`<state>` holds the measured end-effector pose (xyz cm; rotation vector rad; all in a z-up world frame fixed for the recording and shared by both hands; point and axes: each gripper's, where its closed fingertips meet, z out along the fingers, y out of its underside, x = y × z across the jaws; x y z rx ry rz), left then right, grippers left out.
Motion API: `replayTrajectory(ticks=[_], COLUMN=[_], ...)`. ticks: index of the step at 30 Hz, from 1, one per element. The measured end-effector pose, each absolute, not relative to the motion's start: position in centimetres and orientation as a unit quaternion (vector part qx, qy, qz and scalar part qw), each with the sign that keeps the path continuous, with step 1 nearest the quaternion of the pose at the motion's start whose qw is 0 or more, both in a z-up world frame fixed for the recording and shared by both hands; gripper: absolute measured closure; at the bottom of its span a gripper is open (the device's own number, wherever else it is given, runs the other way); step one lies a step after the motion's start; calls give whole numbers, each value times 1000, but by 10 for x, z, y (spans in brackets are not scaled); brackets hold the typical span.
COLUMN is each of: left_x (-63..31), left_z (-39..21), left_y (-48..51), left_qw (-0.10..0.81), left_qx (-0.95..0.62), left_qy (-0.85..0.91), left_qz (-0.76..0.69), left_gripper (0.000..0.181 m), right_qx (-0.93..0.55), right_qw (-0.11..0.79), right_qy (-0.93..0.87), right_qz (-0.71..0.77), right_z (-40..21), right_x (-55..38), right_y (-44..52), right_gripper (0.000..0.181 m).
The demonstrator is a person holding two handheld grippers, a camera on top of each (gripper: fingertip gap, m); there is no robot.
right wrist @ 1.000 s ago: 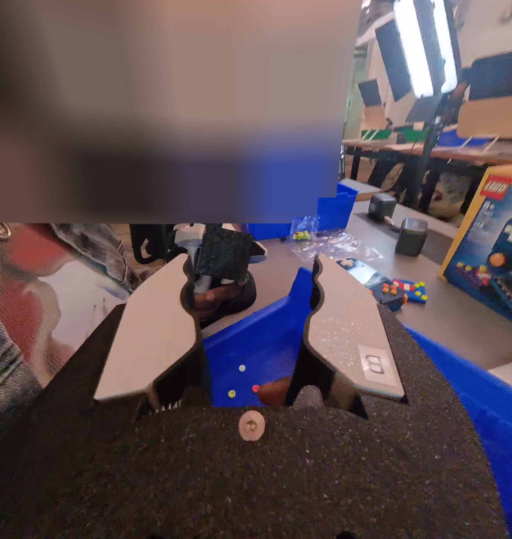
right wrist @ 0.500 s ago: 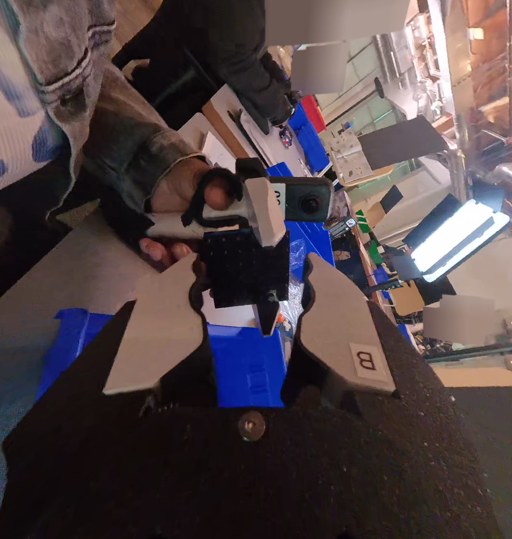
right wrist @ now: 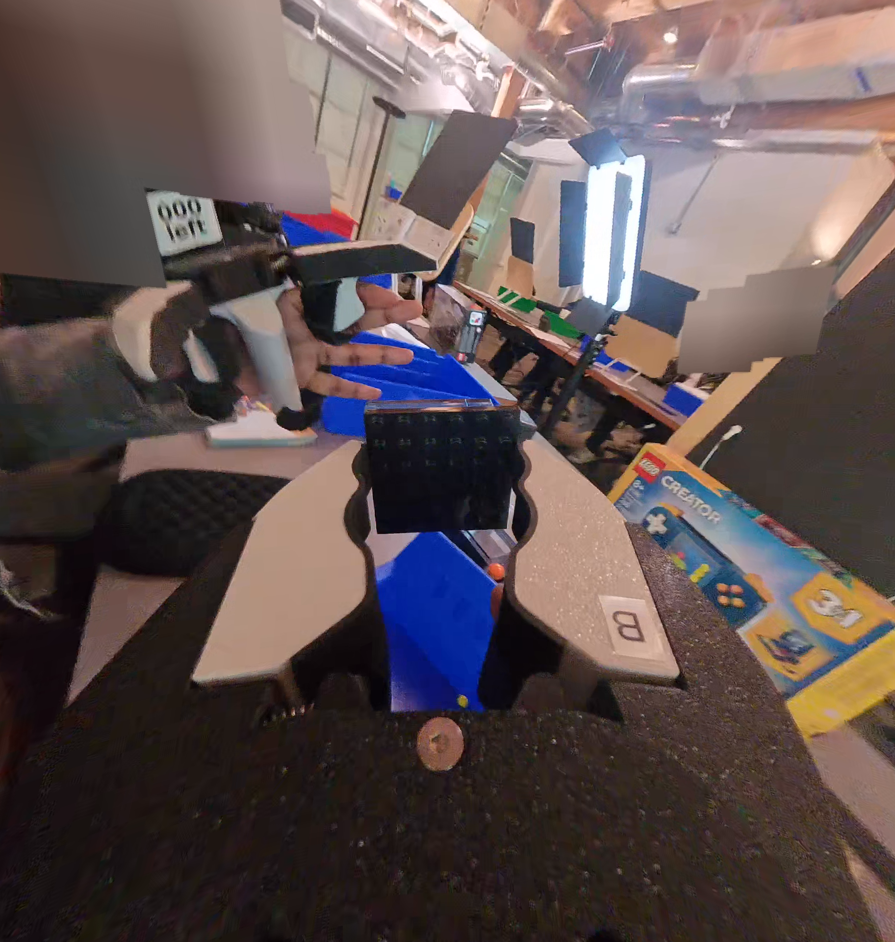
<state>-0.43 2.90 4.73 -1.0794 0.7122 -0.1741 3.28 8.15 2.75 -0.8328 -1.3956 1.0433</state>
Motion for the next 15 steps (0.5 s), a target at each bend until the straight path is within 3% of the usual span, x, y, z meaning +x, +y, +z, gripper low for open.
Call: replayTrajectory(ticks=[3,6,15], left_x=[-1,11,6], left_z=[61,64,6], left_y=[55,74,117], left_qw=[803,825,809], left_qx=[-442,-390,-426], left_qy=[398,407,397], left_qz=[23,48,88], left_gripper=[53,89,104], right_qx=[-381,-356,-388], right_qw=[464,364,111], right_qy=[-572,-583,-475], right_qz=[559,633,782], right_z=[57,71,18], right_x=[18,9,2], right_y=[90,92,136], right_gripper=[127,128,127])
